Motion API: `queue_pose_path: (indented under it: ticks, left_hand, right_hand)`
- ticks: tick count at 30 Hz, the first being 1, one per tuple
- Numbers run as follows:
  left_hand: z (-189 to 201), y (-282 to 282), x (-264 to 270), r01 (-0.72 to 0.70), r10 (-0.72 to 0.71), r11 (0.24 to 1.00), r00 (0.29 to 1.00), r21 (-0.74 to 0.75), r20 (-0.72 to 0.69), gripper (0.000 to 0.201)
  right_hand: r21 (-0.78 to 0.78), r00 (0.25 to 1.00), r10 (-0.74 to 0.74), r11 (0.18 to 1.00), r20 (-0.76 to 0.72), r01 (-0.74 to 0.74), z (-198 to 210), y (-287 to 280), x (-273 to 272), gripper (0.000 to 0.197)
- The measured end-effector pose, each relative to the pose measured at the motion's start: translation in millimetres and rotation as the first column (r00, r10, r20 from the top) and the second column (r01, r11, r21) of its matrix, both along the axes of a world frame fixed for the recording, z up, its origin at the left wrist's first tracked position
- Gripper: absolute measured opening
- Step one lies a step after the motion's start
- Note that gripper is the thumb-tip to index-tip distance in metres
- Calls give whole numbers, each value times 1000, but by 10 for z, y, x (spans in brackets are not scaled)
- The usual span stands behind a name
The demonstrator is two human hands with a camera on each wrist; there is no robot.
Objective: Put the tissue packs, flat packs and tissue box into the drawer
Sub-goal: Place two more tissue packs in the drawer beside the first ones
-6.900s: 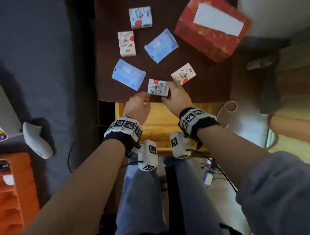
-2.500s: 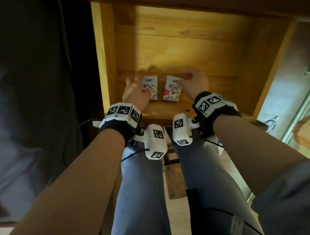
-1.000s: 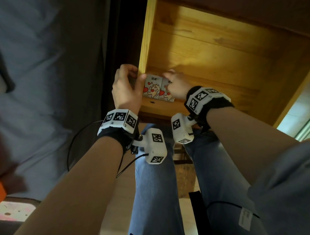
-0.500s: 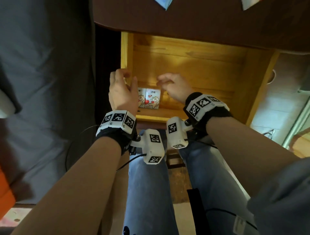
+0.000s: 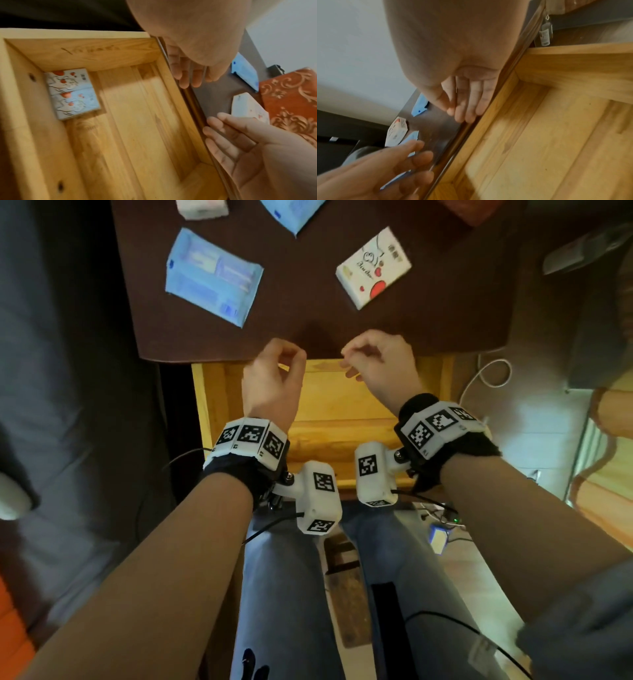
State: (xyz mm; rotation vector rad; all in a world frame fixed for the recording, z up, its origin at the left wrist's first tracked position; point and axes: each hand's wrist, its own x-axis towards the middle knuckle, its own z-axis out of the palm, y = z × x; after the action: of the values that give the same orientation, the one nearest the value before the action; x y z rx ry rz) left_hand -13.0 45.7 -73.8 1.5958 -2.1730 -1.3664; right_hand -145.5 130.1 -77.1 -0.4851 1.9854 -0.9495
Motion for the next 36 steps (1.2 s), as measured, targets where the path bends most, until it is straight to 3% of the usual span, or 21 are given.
queue_pose_path:
  ticks: [3, 6, 9, 13, 20, 25, 29, 32, 36]
  left_hand:
    - [33, -41, -285, 32, -35, 998, 998, -60, -47, 18]
    - [20, -62, -517, 97, -102, 993, 993, -70, -63, 40]
    - [-23, -78, -723, 183, -185, 982, 980, -38, -77, 57]
    - [-121, -146, -958, 212, -213, 977, 976, -25, -40, 71]
    - [-176, -205, -1013, 152, -150, 988, 985, -17, 86, 63]
    - [-136, -296, -838, 82, -71, 979, 995, 188, -66, 34]
    - [-7, -444, -701, 2, 50, 959, 983, 284, -176, 31]
    - [63, -682, -600, -23, 65, 976, 981, 217, -185, 32]
    - [75, -1070, -458, -69, 64, 997, 988, -33, -143, 27]
  right_hand:
    - [-51, 979, -170, 985, -109, 165, -49, -5, -234, 16]
    - [-43, 955, -271, 963, -123, 268, -113, -36, -427, 34]
    - [-19, 954, -288, 958, -84, 288, -145, -78, -567, 44]
    - [-40, 979, -204, 978, 9, 205, -171, -119, -677, 36]
    - [-54, 980, -112, 991, 167, 122, -129, -289, -700, 23]
    - [-50, 972, -19, 998, 233, 31, -58, -467, -616, 33]
    - [-23, 952, -6, 1000, 307, 14, 33, -678, -519, 32]
    - [-47, 935, -49, 996, 352, 70, 118, -916, -450, 35]
    - [-64, 938, -157, 981, 309, 185, 130, -1250, -398, 36]
